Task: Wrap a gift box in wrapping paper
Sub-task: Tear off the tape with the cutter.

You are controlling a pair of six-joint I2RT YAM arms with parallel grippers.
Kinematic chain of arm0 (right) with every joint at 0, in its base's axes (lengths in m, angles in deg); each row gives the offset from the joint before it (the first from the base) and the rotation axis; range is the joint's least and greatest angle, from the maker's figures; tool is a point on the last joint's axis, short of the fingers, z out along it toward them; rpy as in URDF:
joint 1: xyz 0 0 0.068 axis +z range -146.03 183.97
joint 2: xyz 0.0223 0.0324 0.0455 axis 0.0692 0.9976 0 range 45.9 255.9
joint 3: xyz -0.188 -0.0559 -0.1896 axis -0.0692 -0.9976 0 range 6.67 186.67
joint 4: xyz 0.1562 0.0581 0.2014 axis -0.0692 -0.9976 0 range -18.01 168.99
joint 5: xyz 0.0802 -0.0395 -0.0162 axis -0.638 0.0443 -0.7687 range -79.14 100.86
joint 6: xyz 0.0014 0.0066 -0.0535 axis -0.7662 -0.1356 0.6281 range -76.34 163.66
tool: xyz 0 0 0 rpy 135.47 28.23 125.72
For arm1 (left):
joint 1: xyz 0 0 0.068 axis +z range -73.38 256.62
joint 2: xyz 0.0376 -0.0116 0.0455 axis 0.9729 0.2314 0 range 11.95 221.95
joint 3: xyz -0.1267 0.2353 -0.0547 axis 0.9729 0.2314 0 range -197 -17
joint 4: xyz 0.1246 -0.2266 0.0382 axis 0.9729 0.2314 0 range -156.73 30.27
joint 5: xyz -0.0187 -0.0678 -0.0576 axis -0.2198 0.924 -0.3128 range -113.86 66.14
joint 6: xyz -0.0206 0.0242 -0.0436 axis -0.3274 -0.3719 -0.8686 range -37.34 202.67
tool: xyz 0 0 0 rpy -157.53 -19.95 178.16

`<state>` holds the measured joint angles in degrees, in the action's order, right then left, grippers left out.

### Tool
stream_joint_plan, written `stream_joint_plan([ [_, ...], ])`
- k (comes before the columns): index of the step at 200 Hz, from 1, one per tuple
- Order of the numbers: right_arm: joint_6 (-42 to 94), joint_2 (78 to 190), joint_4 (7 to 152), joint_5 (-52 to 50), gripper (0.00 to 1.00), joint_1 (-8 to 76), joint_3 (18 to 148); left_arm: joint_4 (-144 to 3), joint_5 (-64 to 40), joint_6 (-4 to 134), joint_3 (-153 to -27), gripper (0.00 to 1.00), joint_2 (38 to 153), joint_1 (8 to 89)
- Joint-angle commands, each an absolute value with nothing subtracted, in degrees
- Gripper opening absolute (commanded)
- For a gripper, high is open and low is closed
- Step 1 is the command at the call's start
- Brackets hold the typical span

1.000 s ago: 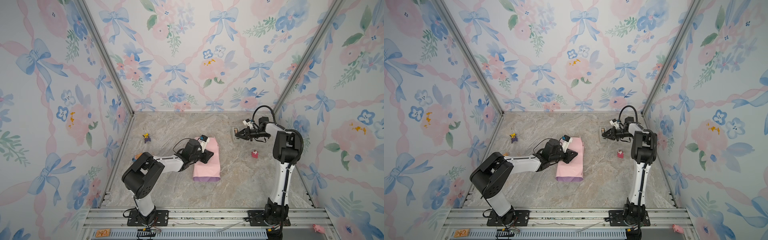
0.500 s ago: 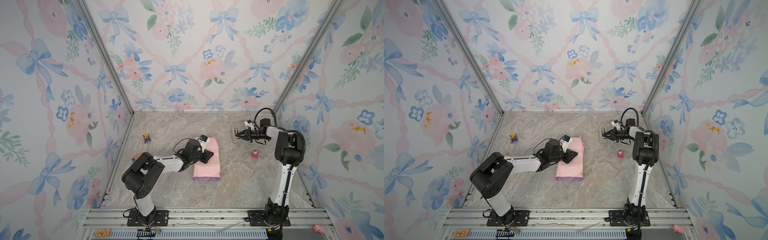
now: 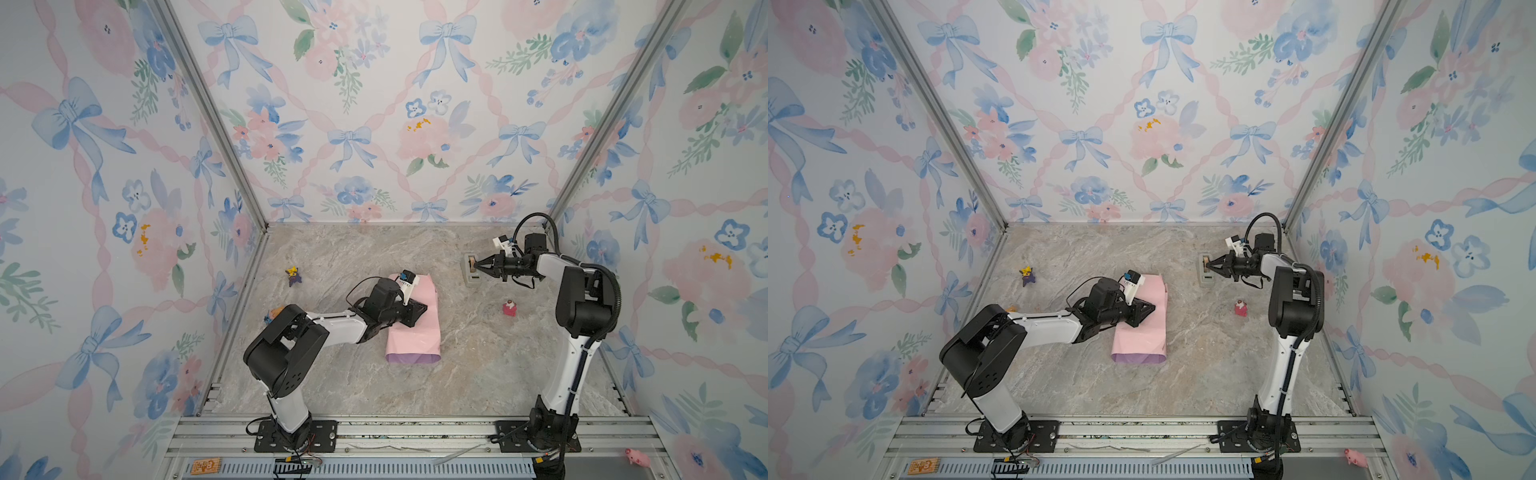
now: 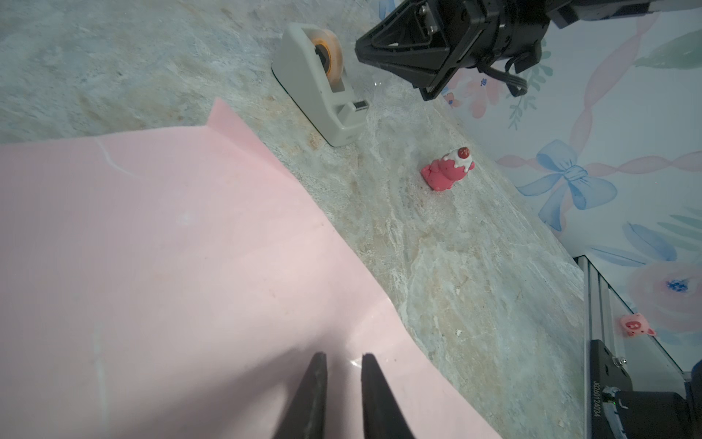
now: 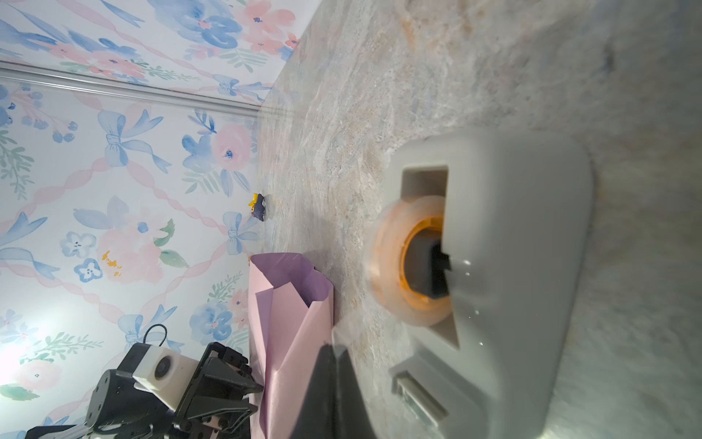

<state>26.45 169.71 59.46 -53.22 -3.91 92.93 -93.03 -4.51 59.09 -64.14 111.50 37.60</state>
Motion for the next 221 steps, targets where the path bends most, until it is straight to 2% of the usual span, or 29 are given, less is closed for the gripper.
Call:
stream_joint_plan([
  [1,24.27,165.97,60.08,-54.20,0.00,-4.13,90.65,-84.66,-6.46,59.47,-62.06,0.21,112.90,37.58],
  [87,25.31,156.34,57.98,-48.64,0.00,-4.20,79.46,-84.66,-6.30,59.48,-61.94,0.21,112.69,37.55],
  [148,22.91,152.13,62.94,-48.44,0.00,-4.04,70.14,-84.70,-6.42,59.54,-61.58,0.21,112.35,37.42],
  [221,20.83,157.68,67.21,-45.54,0.00,-4.38,69.02,-84.65,-6.79,59.61,-61.53,0.21,112.22,37.29],
])
